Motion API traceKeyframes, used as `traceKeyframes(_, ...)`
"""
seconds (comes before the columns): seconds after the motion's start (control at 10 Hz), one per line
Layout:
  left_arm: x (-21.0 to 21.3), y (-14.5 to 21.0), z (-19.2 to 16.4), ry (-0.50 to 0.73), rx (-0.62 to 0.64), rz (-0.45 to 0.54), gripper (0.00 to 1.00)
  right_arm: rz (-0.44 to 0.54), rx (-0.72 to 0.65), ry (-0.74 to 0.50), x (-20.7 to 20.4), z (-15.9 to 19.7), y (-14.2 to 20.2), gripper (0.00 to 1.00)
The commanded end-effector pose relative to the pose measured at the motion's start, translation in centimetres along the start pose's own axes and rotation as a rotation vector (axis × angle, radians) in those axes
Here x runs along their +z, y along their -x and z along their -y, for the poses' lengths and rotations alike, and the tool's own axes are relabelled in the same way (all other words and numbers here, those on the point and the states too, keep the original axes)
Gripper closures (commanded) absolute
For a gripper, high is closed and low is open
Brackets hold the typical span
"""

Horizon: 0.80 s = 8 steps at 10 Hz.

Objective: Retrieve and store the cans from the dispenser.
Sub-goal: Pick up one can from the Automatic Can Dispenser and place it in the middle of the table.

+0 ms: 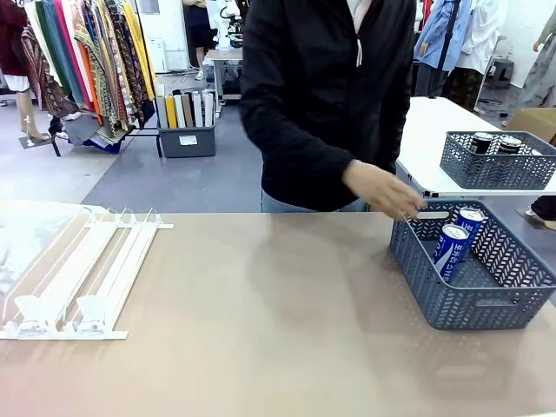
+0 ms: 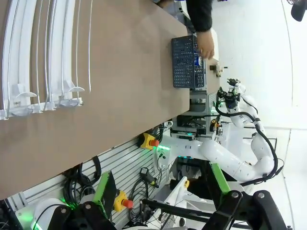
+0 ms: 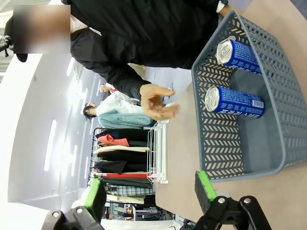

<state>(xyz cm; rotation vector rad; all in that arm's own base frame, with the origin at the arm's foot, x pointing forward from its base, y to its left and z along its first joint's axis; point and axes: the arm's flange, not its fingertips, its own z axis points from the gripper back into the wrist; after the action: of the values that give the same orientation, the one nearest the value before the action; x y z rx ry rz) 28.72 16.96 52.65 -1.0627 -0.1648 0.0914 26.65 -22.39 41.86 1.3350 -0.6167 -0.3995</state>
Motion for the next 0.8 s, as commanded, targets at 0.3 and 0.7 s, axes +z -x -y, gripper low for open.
traceKeyframes(0.3,-0.04,0.09,0.05,0.019,-0.019,0.007,0.00,-0.004,0.013,-0.004,0.08,-0.23,-0.12,0.00)
traceKeyframes(0.7,-0.04,0.09,0.05,0.019,-0.019,0.007,0.00,-0.004,0.013,-0.004,0.08,-0.23,-0.12,0.00)
